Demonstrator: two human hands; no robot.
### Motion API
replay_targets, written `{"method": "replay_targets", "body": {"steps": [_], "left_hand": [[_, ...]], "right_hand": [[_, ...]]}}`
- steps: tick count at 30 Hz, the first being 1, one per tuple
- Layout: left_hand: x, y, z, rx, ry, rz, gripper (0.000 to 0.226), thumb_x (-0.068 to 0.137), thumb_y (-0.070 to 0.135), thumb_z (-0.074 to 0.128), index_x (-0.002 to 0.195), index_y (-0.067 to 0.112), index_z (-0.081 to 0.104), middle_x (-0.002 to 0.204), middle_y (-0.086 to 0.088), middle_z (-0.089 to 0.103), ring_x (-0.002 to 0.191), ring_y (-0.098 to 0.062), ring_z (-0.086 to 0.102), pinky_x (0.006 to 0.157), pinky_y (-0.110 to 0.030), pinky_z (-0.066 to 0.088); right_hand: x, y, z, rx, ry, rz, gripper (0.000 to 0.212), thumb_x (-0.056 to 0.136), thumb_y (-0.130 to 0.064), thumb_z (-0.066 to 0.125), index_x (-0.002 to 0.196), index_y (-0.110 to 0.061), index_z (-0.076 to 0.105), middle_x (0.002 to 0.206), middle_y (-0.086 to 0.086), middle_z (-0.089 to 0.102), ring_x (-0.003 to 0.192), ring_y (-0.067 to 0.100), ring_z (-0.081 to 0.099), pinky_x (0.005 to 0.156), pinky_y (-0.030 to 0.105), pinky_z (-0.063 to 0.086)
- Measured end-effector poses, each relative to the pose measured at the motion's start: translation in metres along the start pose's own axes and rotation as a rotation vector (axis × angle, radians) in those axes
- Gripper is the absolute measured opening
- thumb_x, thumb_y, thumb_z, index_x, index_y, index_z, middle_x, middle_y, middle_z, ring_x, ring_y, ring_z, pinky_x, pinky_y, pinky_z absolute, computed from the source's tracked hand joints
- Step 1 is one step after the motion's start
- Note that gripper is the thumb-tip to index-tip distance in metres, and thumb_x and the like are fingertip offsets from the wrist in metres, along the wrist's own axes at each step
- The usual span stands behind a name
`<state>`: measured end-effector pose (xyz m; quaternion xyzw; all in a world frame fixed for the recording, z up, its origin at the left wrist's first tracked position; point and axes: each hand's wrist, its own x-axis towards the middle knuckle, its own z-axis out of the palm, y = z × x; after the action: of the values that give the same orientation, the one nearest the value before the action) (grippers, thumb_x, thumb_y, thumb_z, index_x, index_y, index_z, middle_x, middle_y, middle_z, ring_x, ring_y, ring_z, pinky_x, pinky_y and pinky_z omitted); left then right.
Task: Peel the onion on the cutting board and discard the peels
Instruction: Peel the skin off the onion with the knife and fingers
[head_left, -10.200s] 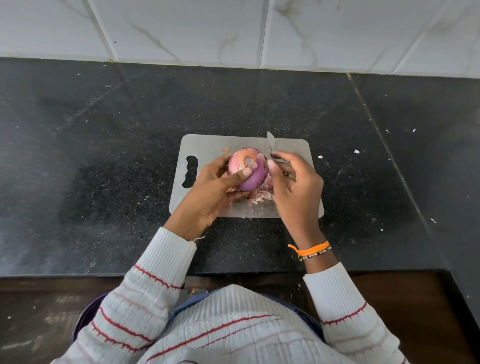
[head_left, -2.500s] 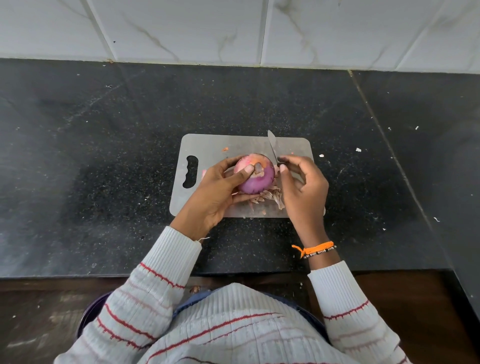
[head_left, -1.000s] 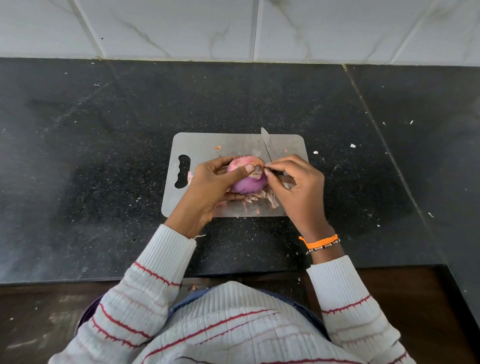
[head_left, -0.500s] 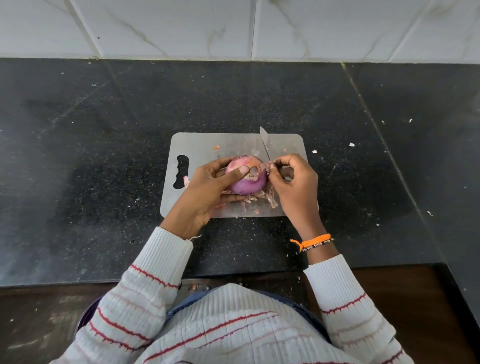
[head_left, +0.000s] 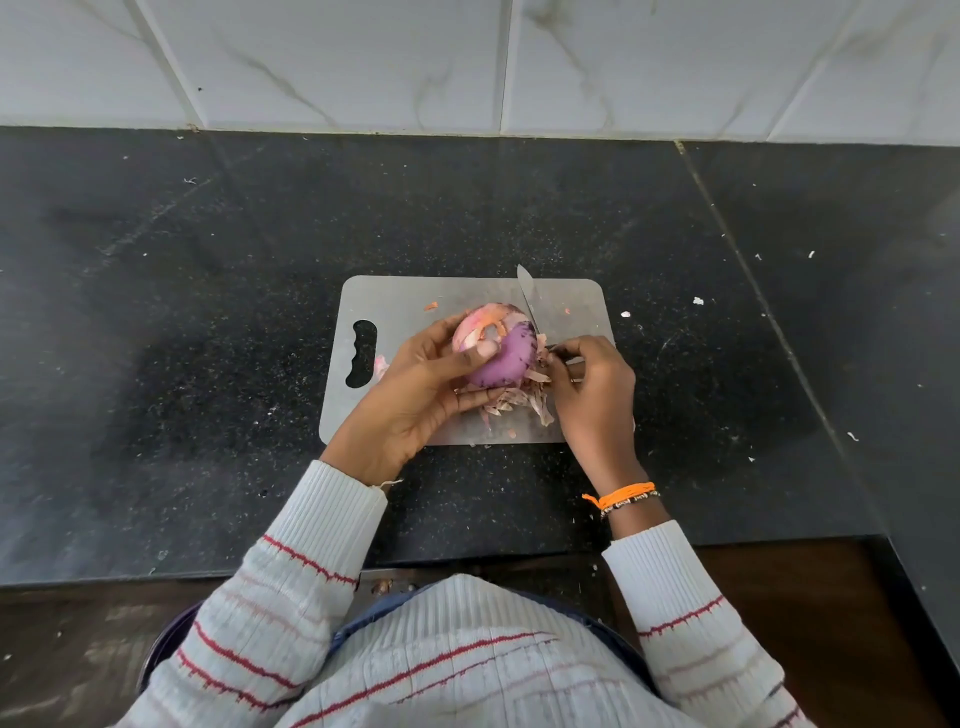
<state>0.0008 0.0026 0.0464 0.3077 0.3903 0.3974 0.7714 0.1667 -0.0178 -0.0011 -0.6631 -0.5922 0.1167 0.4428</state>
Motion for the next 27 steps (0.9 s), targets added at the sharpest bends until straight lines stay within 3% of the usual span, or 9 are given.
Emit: {"method": "replay_targets", "body": {"steps": [4, 7, 11, 17, 27], "left_hand": [[0.001, -0.001, 0.002, 0.096, 0.033, 0.033, 0.060, 0.071, 0.000, 0.066, 0.128, 0.010, 0.050, 0.103, -0.005, 0.064, 0.086, -0.021, 0.067, 0.078, -0.035, 0.055], [0.003, 0.000, 0.004, 0.131, 0.086, 0.047, 0.053, 0.075, -0.004, 0.067, 0.124, 0.011, 0.051, 0.100, -0.005, 0.063, 0.082, -0.020, 0.066, 0.067, -0.029, 0.058], [0.002, 0.002, 0.007, 0.146, 0.104, 0.071, 0.050, 0.070, -0.005, 0.071, 0.115, 0.009, 0.055, 0.092, -0.005, 0.067, 0.073, -0.017, 0.068, 0.058, -0.024, 0.057], [0.002, 0.003, 0.008, 0.185, 0.114, 0.099, 0.057, 0.066, -0.006, 0.073, 0.120, 0.001, 0.055, 0.096, -0.009, 0.067, 0.078, -0.017, 0.067, 0.057, -0.019, 0.054], [0.004, -0.001, 0.008, 0.244, 0.128, 0.086, 0.064, 0.056, 0.003, 0.078, 0.117, 0.002, 0.058, 0.098, -0.011, 0.069, 0.080, -0.019, 0.068, 0.061, -0.022, 0.057]], "right_hand": [[0.002, -0.014, -0.008, 0.117, 0.062, -0.057, 0.020, 0.086, 0.006, 0.055, 0.101, -0.002, 0.066, 0.098, 0.008, 0.066, 0.090, 0.012, 0.062, 0.081, 0.022, 0.053], [0.003, -0.028, -0.015, 0.204, 0.069, -0.182, 0.018, 0.087, 0.000, 0.060, 0.103, 0.000, 0.067, 0.101, 0.008, 0.066, 0.095, 0.011, 0.063, 0.084, 0.020, 0.052], [0.005, -0.034, -0.018, 0.216, 0.022, -0.271, 0.018, 0.084, -0.009, 0.068, 0.100, -0.001, 0.069, 0.099, 0.009, 0.067, 0.093, 0.019, 0.065, 0.079, 0.035, 0.057], [0.006, -0.031, -0.018, 0.180, 0.011, -0.306, 0.013, 0.082, -0.010, 0.071, 0.091, -0.001, 0.071, 0.090, 0.008, 0.068, 0.083, 0.015, 0.066, 0.070, 0.031, 0.058], [0.007, -0.025, -0.018, 0.086, 0.020, -0.357, 0.009, 0.084, -0.006, 0.065, 0.086, 0.000, 0.070, 0.087, 0.008, 0.067, 0.079, 0.014, 0.063, 0.070, 0.029, 0.055]]}}
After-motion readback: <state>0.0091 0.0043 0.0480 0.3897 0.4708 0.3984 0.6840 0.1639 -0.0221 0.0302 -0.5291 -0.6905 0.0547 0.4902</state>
